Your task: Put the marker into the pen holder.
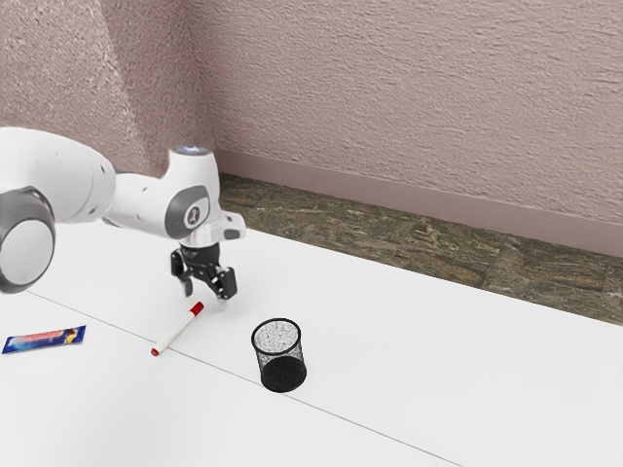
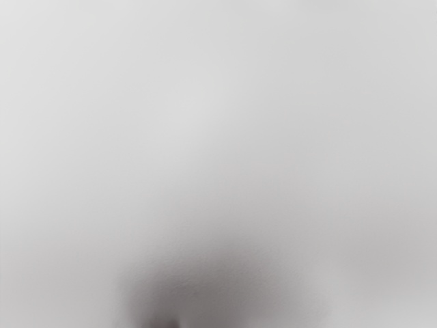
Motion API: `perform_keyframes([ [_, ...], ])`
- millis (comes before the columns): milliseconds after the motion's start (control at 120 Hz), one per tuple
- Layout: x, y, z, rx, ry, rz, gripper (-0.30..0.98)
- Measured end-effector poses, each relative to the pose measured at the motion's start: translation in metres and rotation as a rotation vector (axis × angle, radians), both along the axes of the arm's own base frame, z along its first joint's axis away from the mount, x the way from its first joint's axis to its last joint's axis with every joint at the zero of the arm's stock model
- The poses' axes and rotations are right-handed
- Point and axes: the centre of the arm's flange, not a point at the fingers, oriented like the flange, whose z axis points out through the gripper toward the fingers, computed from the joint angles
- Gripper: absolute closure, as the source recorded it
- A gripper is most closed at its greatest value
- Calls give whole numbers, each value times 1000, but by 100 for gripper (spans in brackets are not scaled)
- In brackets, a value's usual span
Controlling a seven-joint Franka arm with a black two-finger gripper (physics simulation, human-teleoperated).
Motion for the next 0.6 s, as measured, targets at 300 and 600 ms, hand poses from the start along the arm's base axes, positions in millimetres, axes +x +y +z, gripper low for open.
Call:
perform_keyframes([
  [300, 4, 19, 3, -6, -33, -38, 0],
  [600, -22, 18, -7, -32, -21, -74, 0],
])
